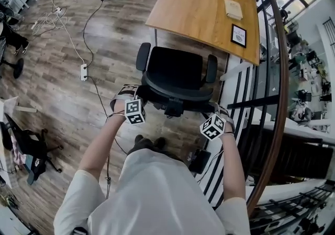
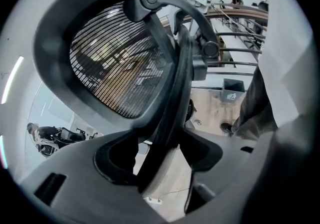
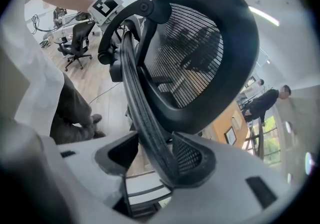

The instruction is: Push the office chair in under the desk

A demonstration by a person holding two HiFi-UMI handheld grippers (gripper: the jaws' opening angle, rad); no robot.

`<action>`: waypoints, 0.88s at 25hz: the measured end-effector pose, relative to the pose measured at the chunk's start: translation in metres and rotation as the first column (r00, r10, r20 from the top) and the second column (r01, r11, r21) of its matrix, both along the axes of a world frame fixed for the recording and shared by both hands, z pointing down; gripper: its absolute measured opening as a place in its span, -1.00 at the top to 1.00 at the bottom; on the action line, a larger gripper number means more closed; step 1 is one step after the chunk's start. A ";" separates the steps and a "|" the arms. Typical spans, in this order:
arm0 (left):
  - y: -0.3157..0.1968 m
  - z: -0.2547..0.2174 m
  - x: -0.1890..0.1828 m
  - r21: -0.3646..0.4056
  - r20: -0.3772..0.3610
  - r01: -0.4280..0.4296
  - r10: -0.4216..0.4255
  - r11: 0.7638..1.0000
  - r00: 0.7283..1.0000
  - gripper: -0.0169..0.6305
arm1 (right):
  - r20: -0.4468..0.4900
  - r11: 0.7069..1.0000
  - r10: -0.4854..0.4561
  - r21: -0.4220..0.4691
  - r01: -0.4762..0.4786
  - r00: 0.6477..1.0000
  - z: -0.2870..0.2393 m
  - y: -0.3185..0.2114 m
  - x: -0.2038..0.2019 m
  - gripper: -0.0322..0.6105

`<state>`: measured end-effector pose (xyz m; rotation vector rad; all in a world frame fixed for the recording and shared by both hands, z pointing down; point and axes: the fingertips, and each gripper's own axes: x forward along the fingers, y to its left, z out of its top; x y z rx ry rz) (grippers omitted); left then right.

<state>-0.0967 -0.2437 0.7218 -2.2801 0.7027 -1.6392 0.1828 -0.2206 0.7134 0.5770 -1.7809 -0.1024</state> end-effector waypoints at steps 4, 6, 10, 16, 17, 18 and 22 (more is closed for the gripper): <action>-0.025 -0.004 0.016 0.009 0.007 -0.020 0.019 1.000 1.000 0.17 | 0.004 0.999 0.029 0.023 -0.029 1.000 -0.003 -0.020 0.017 0.22; -0.037 -0.006 0.023 0.004 0.005 -0.029 0.029 1.000 1.000 0.17 | 0.005 0.998 0.047 0.034 -0.047 0.999 -0.005 -0.032 0.024 0.20; -0.053 -0.005 0.038 -0.005 -0.005 -0.049 0.049 0.999 0.999 0.17 | -0.001 0.997 0.066 0.045 -0.065 0.998 -0.005 -0.048 0.038 0.19; -0.085 -0.008 0.055 0.004 -0.003 -0.087 0.087 0.996 0.996 0.18 | -0.008 0.994 0.104 0.041 -0.104 0.995 -0.006 -0.069 0.054 0.18; -0.092 -0.008 0.057 0.010 -0.003 -0.092 0.092 0.996 0.996 0.18 | -0.010 0.993 0.110 0.039 -0.110 0.994 -0.007 -0.075 0.057 0.18; -0.099 -0.007 0.060 0.016 -0.003 -0.097 0.097 0.995 0.995 0.18 | -0.011 0.992 0.117 0.038 -0.116 0.993 -0.007 -0.081 0.059 0.17; -0.120 -0.006 0.068 0.007 -0.005 -0.119 0.119 0.993 0.993 0.18 | -0.019 0.989 0.140 0.043 -0.139 0.990 -0.005 -0.100 0.066 0.16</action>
